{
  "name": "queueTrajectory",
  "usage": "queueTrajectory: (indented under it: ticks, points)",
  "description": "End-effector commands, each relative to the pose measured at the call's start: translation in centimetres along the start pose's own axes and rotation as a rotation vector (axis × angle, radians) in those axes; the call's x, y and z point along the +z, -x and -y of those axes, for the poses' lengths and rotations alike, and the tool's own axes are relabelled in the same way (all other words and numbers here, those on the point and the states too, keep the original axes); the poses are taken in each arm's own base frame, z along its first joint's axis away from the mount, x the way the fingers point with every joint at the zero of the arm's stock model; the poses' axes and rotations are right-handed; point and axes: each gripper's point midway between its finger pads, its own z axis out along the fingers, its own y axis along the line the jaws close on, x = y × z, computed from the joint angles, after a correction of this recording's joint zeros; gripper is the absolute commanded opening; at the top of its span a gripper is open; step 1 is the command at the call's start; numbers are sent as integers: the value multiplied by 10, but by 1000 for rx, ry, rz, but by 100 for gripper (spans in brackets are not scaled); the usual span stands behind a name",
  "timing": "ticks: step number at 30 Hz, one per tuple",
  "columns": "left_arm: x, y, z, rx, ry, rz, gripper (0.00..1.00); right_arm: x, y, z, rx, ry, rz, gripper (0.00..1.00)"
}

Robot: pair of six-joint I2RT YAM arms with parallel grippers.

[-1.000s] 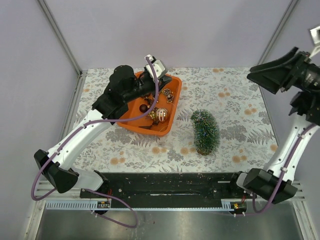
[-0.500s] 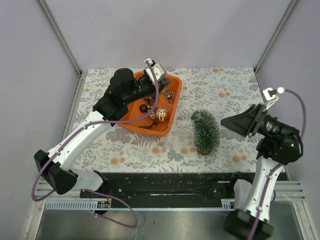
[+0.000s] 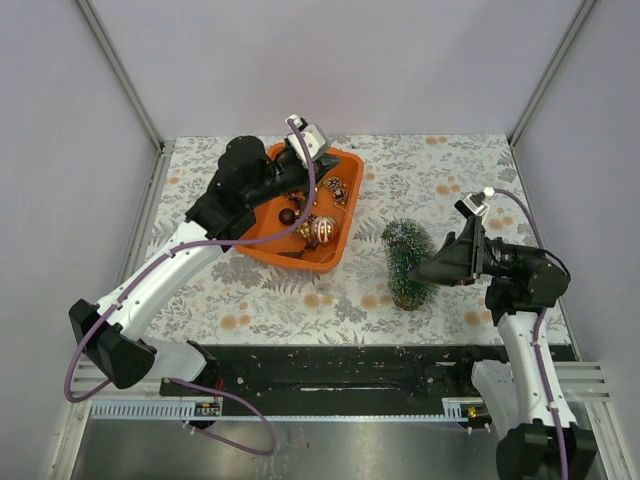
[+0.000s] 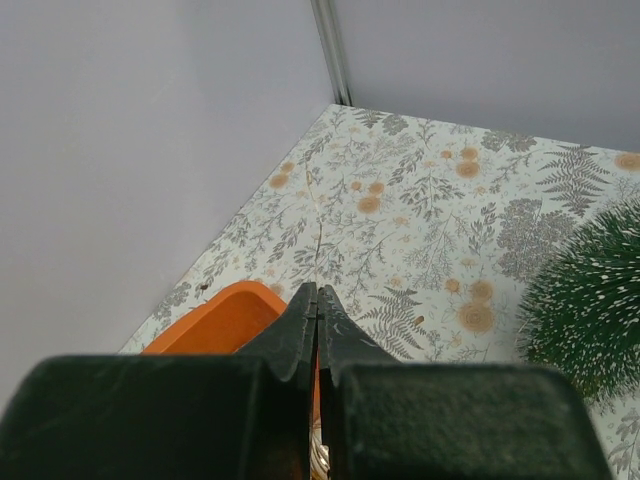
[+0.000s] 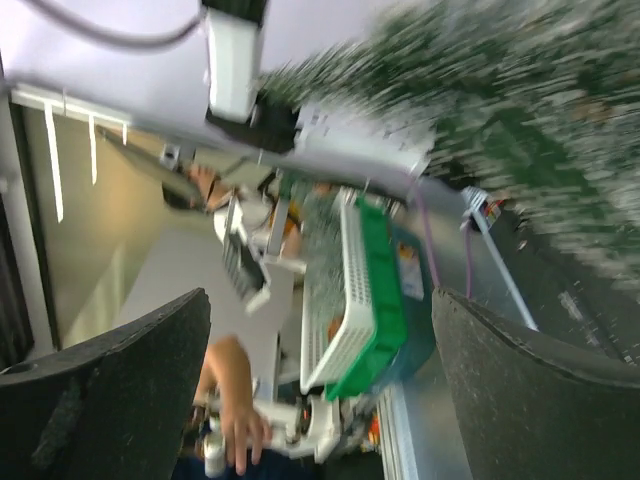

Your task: Decorate the small christmas tree

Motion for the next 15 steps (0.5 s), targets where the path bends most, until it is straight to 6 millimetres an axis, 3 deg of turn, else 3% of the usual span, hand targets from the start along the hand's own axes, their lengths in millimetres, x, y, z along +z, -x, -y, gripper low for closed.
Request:
queueTrajectory:
  ticks: [1,4,6,11,15]
  points:
    - [-4,29,-4,24,13,119,0,-1,-58,-37,587,-153,-279,100]
    - [-4,23,-6,33,17,113,0,-8,-101,-17,618,-154,-327,100]
    - [-2,21,-7,36,16,107,0,-12,-109,6,660,-157,-258,99]
    - [-2,17,-14,43,30,93,0,-16,-59,29,407,-137,-12,99]
    - [-3,15,-16,40,35,87,0,-16,-56,42,427,-113,-18,99]
